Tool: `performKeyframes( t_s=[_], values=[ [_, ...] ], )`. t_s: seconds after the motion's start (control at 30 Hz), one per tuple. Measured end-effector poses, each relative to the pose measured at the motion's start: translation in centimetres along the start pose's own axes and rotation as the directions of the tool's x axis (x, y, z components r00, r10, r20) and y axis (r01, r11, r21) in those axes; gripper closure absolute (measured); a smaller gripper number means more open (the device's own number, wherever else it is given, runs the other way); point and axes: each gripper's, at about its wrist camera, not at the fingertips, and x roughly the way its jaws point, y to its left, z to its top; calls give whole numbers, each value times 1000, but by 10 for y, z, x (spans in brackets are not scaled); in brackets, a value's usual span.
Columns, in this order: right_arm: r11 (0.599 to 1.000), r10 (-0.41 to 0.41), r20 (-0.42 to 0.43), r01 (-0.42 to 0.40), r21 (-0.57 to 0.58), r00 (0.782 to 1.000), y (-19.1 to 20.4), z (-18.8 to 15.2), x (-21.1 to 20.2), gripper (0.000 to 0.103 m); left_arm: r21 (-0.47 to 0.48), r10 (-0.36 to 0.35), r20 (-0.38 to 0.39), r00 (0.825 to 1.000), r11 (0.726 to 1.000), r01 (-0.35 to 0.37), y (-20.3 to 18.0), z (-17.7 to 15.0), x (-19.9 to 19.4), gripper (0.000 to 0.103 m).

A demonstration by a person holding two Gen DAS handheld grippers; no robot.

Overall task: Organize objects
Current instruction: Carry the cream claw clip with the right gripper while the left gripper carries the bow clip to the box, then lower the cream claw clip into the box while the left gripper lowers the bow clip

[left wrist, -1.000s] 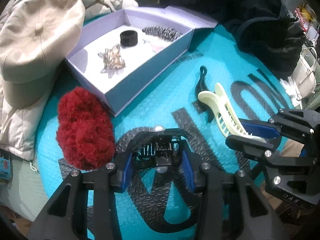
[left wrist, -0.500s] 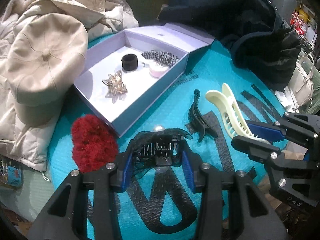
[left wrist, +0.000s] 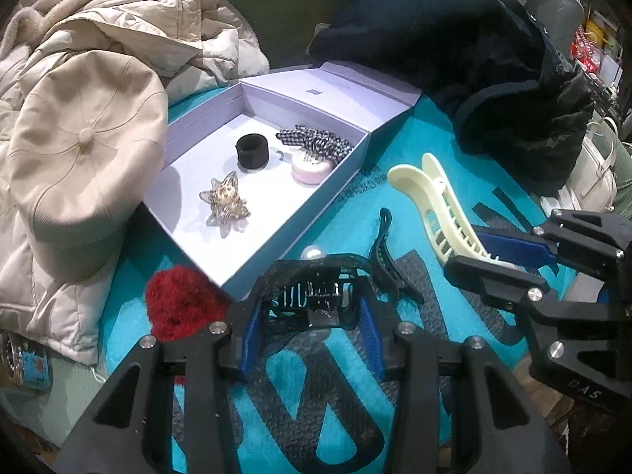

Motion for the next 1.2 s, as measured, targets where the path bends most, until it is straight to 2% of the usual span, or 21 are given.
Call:
performKeyframes(
  t_s=[0.3,1.2],
  values=[
    [1000,9,-18,-9,-17,1000,-11,24,24,84,-1,-11,-2,1000,1000,11,14,30,23,62],
    [994,90,-35,-92,-65,995,-38,106,104,84,-71,53,13,999,996,-52,83,104,73,62]
  ],
)
